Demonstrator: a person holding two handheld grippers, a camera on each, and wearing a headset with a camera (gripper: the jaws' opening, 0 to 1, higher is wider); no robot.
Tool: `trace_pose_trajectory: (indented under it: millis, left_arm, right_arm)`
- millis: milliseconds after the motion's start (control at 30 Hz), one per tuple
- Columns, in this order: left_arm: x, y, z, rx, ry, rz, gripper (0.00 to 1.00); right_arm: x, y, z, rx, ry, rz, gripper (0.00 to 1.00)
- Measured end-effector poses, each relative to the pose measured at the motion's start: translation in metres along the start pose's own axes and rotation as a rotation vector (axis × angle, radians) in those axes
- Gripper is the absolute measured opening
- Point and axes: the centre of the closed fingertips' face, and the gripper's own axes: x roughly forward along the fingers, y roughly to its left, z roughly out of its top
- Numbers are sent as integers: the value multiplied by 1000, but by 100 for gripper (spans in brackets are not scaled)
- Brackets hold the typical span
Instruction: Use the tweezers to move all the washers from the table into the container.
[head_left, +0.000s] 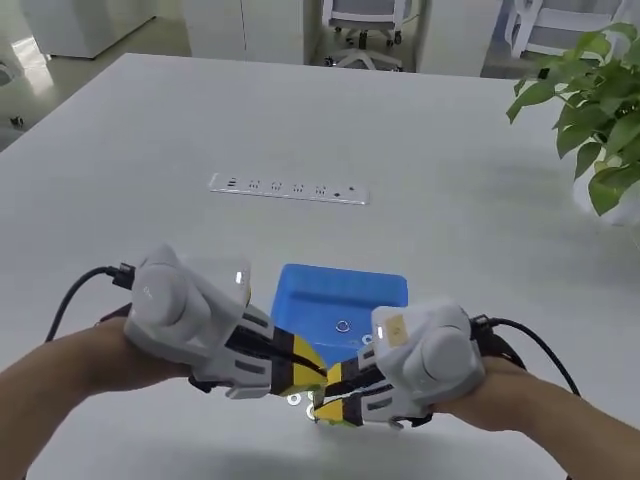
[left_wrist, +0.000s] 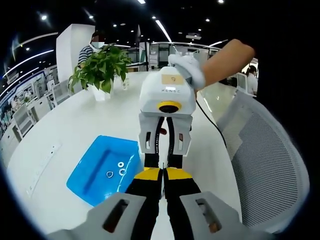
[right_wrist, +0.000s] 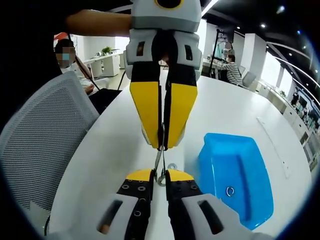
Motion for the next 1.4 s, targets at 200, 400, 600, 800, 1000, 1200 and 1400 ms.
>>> trace_pose_trajectory:
  millis: [200,400,600,800,1000,1200,1400]
  left_arm:
    - [0,1,0,-3,0,7,6]
    - [0,1,0,-4,4,11,6]
    - [-1,3,-1,-14,9,21,8]
    - [-6,6,0,-35,-6,37,14]
    - [-12,10,-3,-67,-22,64,23]
    - [-15,7,-7,-106,-28,89,32]
    - [-20,8,-16,-130,-30,118,41]
  right_arm:
    - [0,0,-1,13,6,-2,10]
    - [0,-1,-1,20,10,-7,10]
    - [0,-1,-1,16,16,-7,9]
    - [-1,-1,0,15,15,-10,9]
    - [-6,-3,5,14,6,-15,9]
    - [-14,-6,12,6,-1,-25,9]
    - [-21,-9,19,1,-10,-33,9]
